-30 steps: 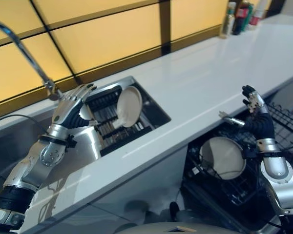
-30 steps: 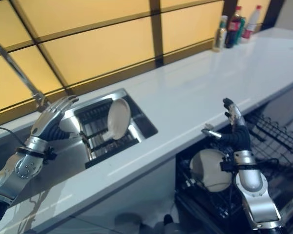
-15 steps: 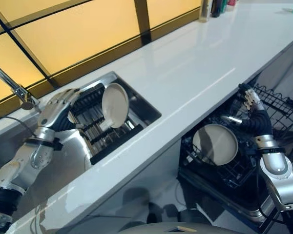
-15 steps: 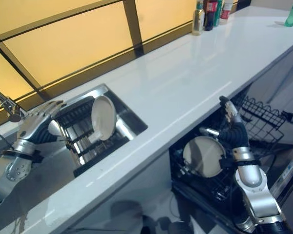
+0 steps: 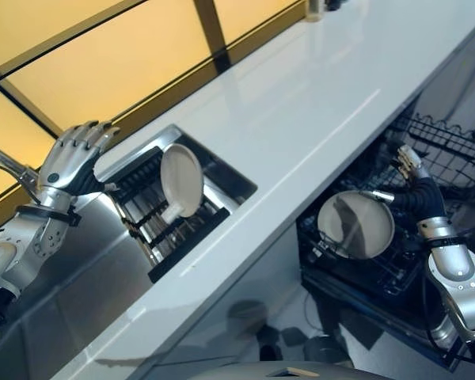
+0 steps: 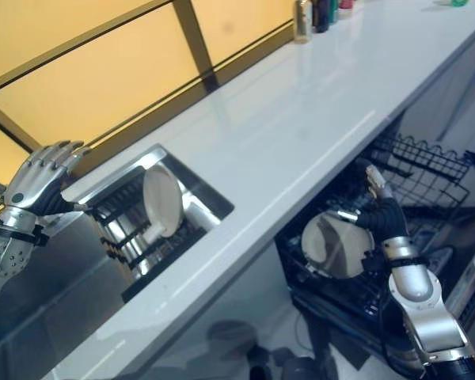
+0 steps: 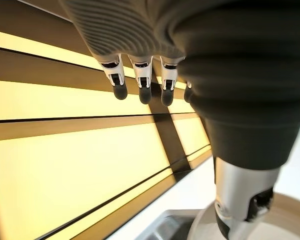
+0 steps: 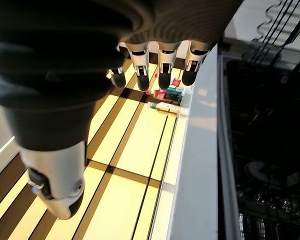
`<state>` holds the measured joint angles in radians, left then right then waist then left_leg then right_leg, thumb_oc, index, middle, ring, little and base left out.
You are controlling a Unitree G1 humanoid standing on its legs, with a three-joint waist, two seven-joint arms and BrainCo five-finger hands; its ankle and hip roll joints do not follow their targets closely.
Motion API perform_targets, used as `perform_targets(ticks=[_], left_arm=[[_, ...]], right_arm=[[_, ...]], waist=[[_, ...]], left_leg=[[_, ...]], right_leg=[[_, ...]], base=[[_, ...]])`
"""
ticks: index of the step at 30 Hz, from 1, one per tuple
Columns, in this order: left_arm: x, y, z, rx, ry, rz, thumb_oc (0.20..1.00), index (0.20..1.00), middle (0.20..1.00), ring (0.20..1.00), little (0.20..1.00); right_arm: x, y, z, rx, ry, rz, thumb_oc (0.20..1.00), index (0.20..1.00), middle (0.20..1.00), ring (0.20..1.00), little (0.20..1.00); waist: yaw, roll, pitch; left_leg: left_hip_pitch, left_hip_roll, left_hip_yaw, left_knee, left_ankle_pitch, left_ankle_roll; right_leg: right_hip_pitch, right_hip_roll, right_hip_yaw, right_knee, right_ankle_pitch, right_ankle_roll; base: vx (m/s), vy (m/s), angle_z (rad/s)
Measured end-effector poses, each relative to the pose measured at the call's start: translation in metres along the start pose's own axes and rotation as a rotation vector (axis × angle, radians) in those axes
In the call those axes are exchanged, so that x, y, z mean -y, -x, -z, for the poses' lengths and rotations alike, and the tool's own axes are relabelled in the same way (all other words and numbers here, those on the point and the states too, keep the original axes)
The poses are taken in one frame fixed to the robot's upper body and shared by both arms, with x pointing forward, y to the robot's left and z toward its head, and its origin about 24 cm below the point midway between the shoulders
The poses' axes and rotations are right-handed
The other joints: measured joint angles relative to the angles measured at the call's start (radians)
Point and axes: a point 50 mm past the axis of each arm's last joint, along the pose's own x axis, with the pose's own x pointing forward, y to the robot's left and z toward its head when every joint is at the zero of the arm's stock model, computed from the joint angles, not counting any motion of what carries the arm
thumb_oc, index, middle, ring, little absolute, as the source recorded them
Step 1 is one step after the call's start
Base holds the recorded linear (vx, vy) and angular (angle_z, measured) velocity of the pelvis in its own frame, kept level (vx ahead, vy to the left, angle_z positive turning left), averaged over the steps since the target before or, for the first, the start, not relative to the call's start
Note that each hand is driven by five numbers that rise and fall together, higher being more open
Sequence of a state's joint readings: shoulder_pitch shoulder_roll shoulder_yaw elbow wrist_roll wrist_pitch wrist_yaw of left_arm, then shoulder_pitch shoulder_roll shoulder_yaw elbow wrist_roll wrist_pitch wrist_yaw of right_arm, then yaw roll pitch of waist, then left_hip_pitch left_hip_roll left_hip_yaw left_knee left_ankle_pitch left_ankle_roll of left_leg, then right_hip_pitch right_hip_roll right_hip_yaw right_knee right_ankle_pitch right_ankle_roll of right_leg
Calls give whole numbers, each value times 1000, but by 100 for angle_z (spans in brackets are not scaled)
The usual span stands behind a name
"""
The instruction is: Pick up plates and place into dishwasher.
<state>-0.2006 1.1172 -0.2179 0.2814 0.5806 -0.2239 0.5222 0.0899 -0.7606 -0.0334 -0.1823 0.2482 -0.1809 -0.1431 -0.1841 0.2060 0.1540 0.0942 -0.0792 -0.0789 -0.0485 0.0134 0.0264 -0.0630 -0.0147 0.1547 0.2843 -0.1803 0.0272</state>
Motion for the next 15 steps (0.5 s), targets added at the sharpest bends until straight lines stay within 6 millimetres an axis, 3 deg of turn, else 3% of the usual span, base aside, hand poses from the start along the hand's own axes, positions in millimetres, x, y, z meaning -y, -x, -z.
perform_targets(ticks=[4, 9, 15], left_arm=[[7, 0, -3, 14, -29, 7, 1000, 1000, 1000, 1000, 1000], [20, -5, -21, 52, 12, -13, 1000, 1000, 1000, 1000, 1000], [26, -16, -25, 76, -32, -16, 1000, 1000, 1000, 1000, 1000]], right_arm=[[2, 1, 3, -22, 19, -27, 1000, 1000, 1000, 1000, 1000], [11, -3, -1, -19, 92, -59, 1000, 1000, 1000, 1000, 1000], [16, -7, 0, -30, 118, -59, 1000, 1000, 1000, 1000, 1000]], waist=[[-24, 7, 6], [-44, 21, 42], [-46, 9, 79]], left_leg=[[0, 0, 24, 0, 1, 2], [-12, -15, 43, 4, 6, 7], [-74, -24, 80, 28, 10, 8]], right_leg=[[-14, 0, 4, 20, -1, 2], [-53, -7, 23, 65, -12, 13], [-144, -13, 35, 125, -14, 15]], base=[[88, 120, -11], [49, 125, -10], [17, 91, -18]])
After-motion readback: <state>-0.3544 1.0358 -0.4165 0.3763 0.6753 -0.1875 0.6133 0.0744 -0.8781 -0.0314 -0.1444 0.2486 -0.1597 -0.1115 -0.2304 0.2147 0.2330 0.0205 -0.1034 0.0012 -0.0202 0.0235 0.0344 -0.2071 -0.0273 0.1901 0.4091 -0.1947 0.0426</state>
